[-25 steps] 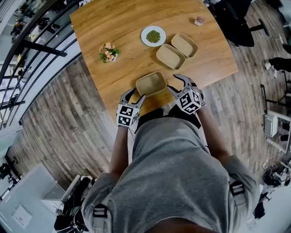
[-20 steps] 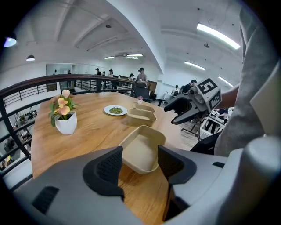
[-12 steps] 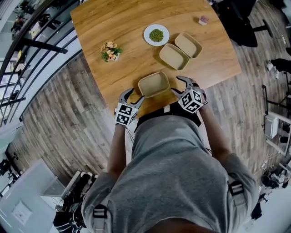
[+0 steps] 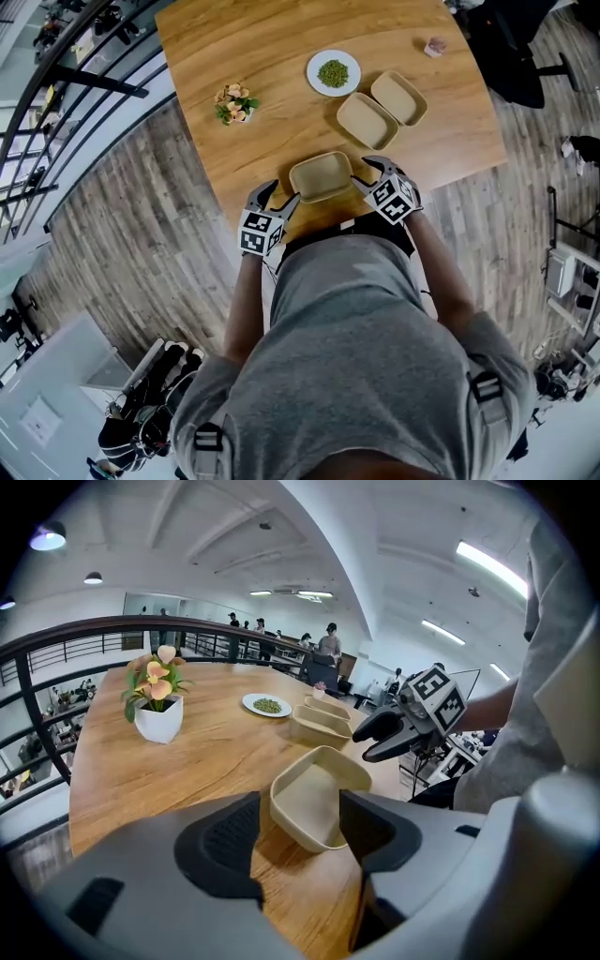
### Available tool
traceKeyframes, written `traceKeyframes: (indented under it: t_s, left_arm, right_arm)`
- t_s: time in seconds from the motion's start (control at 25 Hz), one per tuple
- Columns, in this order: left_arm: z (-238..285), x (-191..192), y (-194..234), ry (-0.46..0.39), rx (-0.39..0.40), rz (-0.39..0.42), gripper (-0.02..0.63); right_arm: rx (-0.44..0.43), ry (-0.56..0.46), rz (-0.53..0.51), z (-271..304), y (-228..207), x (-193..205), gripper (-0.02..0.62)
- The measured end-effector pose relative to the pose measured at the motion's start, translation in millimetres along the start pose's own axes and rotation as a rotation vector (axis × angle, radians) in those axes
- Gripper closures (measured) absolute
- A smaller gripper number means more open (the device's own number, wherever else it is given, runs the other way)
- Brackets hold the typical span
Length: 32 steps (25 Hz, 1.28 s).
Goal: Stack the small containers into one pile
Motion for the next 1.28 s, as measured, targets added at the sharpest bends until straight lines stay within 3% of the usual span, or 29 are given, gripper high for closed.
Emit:
traceKeyframes:
  t_s: [0.12,0.28,0.52,0.84,1.28]
  left_arm:
    - [-0.4,-2.5,0.4,-0.006,-0.008,-0.009,0.336]
    - [-0.4,-5.7,-0.2,-0.017,-0.007,-0.018,0.336]
    - [-2.5,-11.3,-5.5,-0.041,0.008,-0.012,0.336]
    - [-8.1,-14.1,-12.2,-0.063,0.007,0.004,0.336]
    - [-13.0,-19.4,-16.8,-0.084,0.013,0.026,0.336]
  right_arm:
    - [-0.066,0.001,0.193,14.1,0.7,5.2,0.393]
    - [-0.078,0.007,0.442,26.2,-6.9,14.9,0.401]
    - [-0.150,0.054,0.702,33.2,-8.8,21.8,0.480]
    - [-0.173,0.085,0.940,35.8,-6.2,28.9,0.548]
    - [-0.127,0.081,1.004,24.3,-1.8,36.5,0.554]
Point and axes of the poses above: the fingertips, and each gripper's own axes: z forward along the fingers, y to its left, x out of its underside, the point moved 5 cm from there along -z, backward along the fingers, and after that the axes turned 6 degrees about -y, right-handed, at the moved point
